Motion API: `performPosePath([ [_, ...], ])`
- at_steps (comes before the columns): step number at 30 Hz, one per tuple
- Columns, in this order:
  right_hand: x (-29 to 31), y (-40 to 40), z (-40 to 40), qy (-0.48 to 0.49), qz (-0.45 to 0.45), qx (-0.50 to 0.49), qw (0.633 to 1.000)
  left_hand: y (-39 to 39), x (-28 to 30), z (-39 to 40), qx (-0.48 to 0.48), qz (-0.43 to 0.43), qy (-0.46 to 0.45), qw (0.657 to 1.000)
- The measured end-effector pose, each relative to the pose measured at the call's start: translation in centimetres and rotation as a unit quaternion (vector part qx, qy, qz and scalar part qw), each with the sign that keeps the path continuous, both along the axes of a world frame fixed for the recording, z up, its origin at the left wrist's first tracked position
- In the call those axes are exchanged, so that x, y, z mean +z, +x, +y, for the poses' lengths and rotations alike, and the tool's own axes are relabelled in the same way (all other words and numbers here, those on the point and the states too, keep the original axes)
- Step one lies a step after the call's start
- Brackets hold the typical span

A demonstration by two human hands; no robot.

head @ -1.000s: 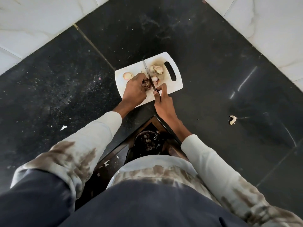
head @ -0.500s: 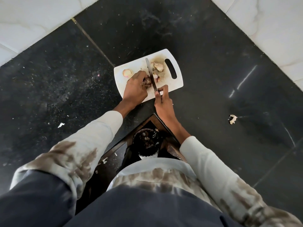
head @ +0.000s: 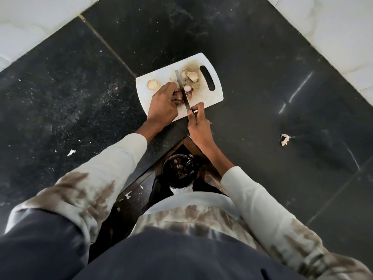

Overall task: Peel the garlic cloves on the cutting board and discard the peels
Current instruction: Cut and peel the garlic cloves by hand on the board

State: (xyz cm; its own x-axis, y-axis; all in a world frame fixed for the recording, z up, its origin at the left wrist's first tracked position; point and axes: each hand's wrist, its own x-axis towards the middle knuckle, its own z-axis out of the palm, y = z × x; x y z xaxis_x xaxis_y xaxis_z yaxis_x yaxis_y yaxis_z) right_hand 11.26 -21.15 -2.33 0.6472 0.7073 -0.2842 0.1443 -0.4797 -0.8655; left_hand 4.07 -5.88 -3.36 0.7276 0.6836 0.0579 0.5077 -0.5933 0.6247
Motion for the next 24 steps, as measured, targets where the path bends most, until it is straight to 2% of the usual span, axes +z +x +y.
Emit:
performPosePath([
  [5,-1.0,-0.7,1.3,-0.028,-0.038,-0.003,0.999,-0.3,0.4,-0.2,-0.012,-0.017,0.012,1.0],
  [9,-1.0,-1.2,-0.5,-0.021,-0.053,0.003,0.998,-0.1,0.4,-0.2,0.001,-0.016,-0.004,1.0],
  [14,-0.8,-1.7,-0.6,-0.049,-0.153,0.025,0.987,-0.3,0.3,-0.2,0.009,-0.011,-0.012,1.0],
  [18,-0.6,-1.4,-0.6,-0.066,-0.189,0.042,0.979,-0.4,0.7,-0.1,0.018,0.003,-0.028,0.999],
  [20,-0.5,-1.1,-0.7,-0.063,-0.175,0.043,0.982,-0.4,1.0,-0.2,0.014,0.003,-0.034,0.999],
  [24,-0.1,0.5,-1.1,0.036,-0.016,-0.022,0.999,-0.1,1.6,0.4,0.012,0.026,-0.065,0.997],
])
